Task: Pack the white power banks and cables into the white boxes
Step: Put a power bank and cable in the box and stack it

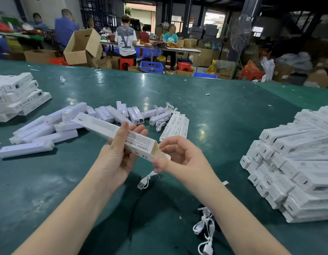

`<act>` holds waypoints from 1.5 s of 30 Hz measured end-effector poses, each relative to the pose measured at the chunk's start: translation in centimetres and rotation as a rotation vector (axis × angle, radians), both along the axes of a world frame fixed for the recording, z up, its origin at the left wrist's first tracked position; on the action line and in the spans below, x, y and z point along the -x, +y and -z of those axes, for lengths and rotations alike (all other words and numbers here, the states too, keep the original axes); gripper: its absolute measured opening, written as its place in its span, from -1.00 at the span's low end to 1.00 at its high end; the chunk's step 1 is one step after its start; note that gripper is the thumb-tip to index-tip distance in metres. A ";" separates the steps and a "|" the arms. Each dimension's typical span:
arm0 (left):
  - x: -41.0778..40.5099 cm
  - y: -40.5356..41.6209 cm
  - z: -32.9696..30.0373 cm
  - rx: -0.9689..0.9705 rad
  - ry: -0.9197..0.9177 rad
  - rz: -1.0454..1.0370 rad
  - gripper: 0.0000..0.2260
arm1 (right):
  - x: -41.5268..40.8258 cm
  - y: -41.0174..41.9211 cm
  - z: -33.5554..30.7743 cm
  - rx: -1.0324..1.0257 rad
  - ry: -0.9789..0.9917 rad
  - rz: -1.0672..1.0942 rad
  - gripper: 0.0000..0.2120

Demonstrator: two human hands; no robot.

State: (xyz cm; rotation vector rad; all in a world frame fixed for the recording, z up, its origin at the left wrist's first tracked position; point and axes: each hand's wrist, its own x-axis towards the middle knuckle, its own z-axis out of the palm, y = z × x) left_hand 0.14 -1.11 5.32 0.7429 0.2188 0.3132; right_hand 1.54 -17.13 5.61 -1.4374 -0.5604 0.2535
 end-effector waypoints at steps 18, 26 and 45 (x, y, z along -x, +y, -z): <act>0.5 -0.5 0.3 0.082 0.085 0.215 -0.53 | 0.7 -0.6 0.2 0.166 -0.379 0.050 -0.83; 0.8 -0.6 -0.3 0.073 0.040 0.139 -0.57 | 0.8 -0.6 0.4 0.293 -0.437 0.009 -0.93; 0.6 -0.8 -0.2 0.136 0.018 0.144 -0.74 | 1.2 0.1 0.7 0.221 -0.380 0.149 -0.82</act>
